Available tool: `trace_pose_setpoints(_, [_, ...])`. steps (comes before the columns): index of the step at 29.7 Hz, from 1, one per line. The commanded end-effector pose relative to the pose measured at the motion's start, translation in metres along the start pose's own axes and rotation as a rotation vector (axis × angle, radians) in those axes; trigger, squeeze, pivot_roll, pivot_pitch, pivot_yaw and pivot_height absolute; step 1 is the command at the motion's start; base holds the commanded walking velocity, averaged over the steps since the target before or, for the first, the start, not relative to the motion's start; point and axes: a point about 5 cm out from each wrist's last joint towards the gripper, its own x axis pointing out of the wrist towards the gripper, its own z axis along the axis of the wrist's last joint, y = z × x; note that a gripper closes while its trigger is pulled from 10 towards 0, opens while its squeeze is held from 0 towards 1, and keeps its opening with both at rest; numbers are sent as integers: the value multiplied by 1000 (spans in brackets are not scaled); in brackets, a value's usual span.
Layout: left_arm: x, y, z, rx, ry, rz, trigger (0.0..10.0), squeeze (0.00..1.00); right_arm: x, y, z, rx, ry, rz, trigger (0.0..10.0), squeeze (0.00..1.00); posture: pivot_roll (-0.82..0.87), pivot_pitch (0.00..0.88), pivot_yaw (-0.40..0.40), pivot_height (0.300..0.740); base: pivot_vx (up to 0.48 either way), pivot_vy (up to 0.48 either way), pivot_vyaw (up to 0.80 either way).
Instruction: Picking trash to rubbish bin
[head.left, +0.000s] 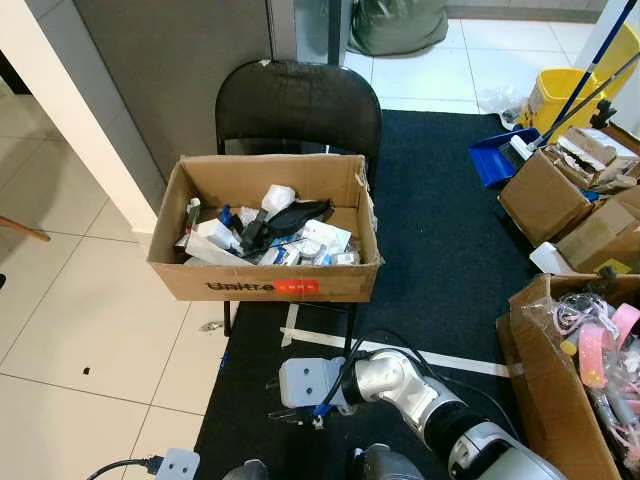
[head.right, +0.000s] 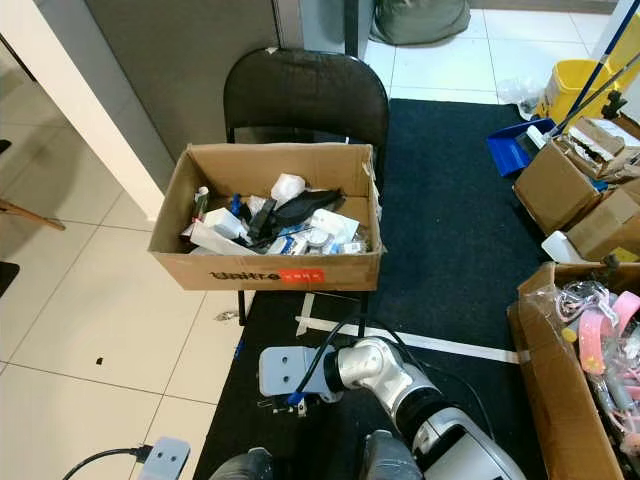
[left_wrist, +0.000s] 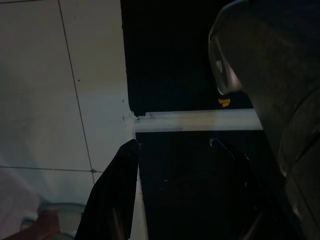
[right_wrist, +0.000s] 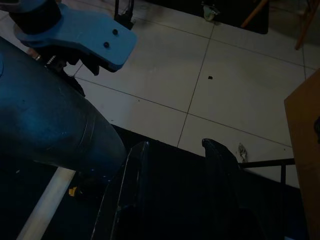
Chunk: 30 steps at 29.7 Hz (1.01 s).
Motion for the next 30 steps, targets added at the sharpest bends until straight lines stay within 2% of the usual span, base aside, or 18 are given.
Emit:
trace_pose_setpoints(1, [-3, 0, -12, 6, 47, -2, 10000, 0, 2, 2, -1, -2, 3, 16, 10000, 0, -28, 122, 77, 740, 0, 0, 0])
trace_pose_setpoints(30, [0, -8, -7, 12, 47, -28, 10000, 0, -1, -4, -3, -2, 17, 13, 10000, 0, -36, 119, 77, 740, 0, 0, 0])
